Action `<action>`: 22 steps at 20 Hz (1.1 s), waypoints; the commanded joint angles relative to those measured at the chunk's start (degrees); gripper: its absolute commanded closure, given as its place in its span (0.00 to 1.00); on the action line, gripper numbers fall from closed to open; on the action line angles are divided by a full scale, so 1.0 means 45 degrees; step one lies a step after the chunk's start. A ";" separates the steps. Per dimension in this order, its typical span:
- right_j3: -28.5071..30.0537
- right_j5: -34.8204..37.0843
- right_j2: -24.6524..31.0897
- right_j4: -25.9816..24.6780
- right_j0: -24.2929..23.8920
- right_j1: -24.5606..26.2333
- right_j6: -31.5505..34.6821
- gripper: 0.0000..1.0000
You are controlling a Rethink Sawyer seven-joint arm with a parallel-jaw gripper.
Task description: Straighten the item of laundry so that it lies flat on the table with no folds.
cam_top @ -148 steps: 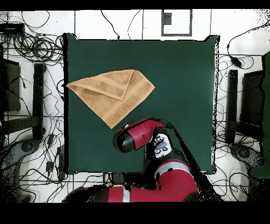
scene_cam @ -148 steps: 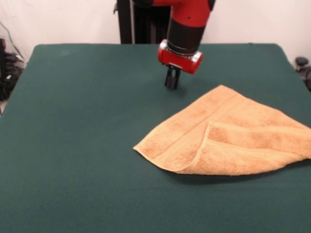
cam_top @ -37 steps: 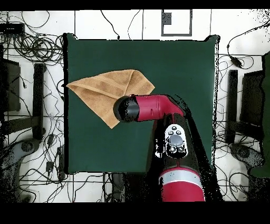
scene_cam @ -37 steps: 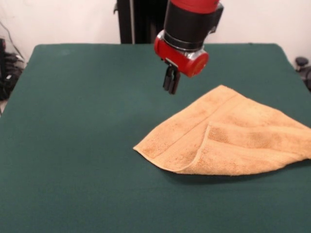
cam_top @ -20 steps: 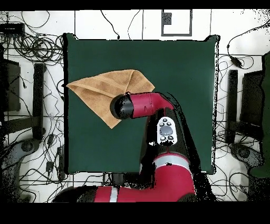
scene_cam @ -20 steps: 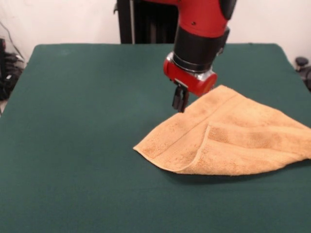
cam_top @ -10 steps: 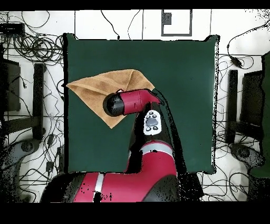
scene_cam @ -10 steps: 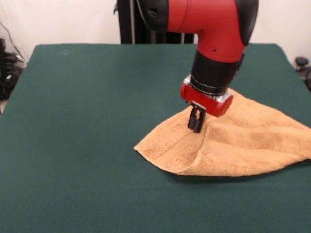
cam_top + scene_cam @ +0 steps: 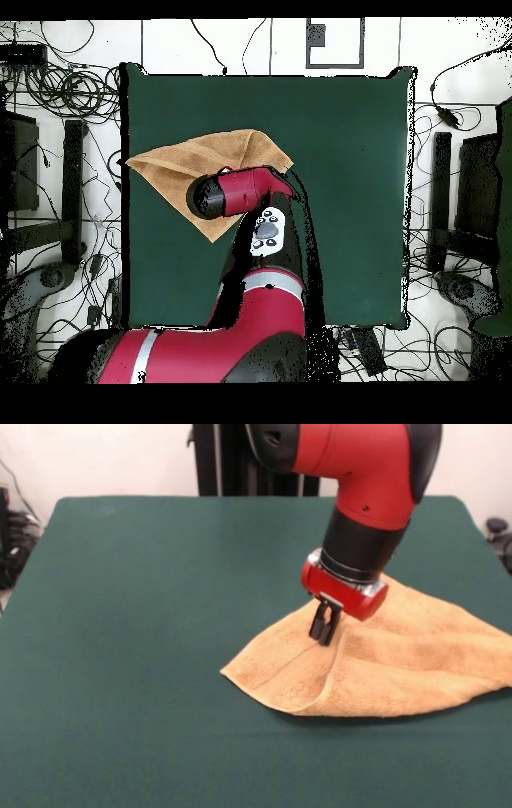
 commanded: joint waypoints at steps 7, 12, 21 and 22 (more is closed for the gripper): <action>0.0351 -0.2528 0.1211 0.0986 -0.0250 0.0825 0.1632 1.00; 0.0988 -0.2054 0.1415 0.1068 -0.0537 0.0009 0.1253 1.00; 0.2402 -0.0750 0.1996 0.1482 -0.0966 -0.1808 0.0583 1.00; 0.2499 -0.0633 0.2051 0.1534 -0.1008 -0.1953 0.0535 1.00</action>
